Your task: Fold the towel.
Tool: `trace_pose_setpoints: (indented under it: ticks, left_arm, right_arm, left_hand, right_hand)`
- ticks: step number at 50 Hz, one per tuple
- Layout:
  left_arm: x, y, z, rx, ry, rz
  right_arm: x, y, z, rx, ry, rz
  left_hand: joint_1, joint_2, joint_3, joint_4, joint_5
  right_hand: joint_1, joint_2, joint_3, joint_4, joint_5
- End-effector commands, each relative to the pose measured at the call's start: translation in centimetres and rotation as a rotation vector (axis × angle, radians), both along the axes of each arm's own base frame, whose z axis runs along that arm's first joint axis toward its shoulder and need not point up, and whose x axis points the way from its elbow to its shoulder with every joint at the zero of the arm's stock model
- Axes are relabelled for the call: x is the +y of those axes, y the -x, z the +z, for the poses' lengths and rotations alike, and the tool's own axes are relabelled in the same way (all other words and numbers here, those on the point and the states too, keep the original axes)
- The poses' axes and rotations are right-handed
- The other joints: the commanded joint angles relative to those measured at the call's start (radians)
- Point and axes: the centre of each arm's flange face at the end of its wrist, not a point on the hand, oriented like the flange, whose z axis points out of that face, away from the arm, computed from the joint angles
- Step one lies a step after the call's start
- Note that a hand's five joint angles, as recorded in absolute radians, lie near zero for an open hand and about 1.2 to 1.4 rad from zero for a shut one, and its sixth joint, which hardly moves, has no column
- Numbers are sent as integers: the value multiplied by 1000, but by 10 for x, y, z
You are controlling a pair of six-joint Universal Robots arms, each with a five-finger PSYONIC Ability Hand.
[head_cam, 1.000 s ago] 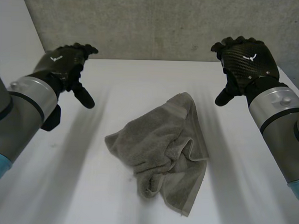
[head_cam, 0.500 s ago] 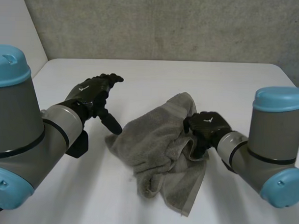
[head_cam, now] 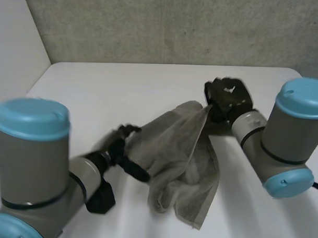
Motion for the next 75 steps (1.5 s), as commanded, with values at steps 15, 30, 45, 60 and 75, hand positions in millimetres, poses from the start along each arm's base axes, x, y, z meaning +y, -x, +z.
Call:
trace_pose_setpoints:
  ticks: [15, 30, 45, 60, 75]
  left_arm:
    - [16, 77, -77, -117, -43, -145]
    - [-15, 55, 23, -20, 209, 43]
    - [-67, -11, 109, -529, 656, -90]
    - [-117, -18, -6, -872, 445, -289]
    - [-92, -35, 40, -702, 450, -129]
  right_arm:
    - [-13, 44, -9, 220, 70, -153]
    - [-20, 61, 43, 193, 188, -196]
    - [23, 56, 74, 365, 121, -16]
    - [-2, 39, -9, 432, -92, 37]
    - [-22, 44, -24, 426, -33, -75]
  left_hand:
    - [204, 216, 214, 213, 170]
    - [1220, 1232, 1230, 1229, 1186]
    - [1220, 1232, 1230, 1229, 1186]
    - [113, 125, 123, 122, 79]
    - [28, 41, 38, 37, -5]
  right_hand:
    - [430, 221, 217, 207, 243]
    - [430, 221, 217, 207, 243]
    - [430, 221, 217, 207, 243]
    - [430, 221, 217, 207, 243]
    - [430, 221, 217, 207, 243]
